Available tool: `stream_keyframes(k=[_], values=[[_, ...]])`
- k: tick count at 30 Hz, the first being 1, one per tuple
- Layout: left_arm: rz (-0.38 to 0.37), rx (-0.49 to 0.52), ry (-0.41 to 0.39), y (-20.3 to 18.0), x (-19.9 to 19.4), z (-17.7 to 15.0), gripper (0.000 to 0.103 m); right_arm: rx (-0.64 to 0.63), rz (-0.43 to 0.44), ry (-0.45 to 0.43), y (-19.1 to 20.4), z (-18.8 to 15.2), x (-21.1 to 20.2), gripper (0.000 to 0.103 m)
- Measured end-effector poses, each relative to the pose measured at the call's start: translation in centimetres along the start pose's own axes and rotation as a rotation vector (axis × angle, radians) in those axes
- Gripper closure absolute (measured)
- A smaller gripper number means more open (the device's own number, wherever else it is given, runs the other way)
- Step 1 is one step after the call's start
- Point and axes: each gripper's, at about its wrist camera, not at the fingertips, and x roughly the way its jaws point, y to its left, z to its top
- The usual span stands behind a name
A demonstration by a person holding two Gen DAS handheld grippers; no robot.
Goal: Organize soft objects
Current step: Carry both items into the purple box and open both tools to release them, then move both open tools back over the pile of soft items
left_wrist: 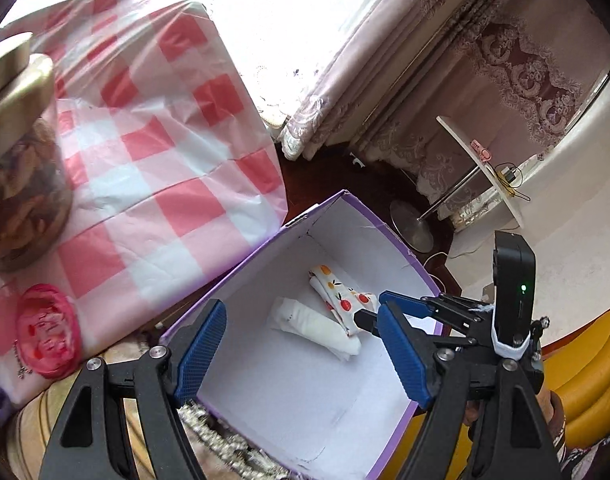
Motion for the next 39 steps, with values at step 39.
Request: stream_keyframes(k=[39], values=[[0.496, -0.427, -0.333, 20.7, -23.1, -15.8, 0.024, -0.368, 0.213, 0.049, 22.4, 4.8, 2.7, 0.037]])
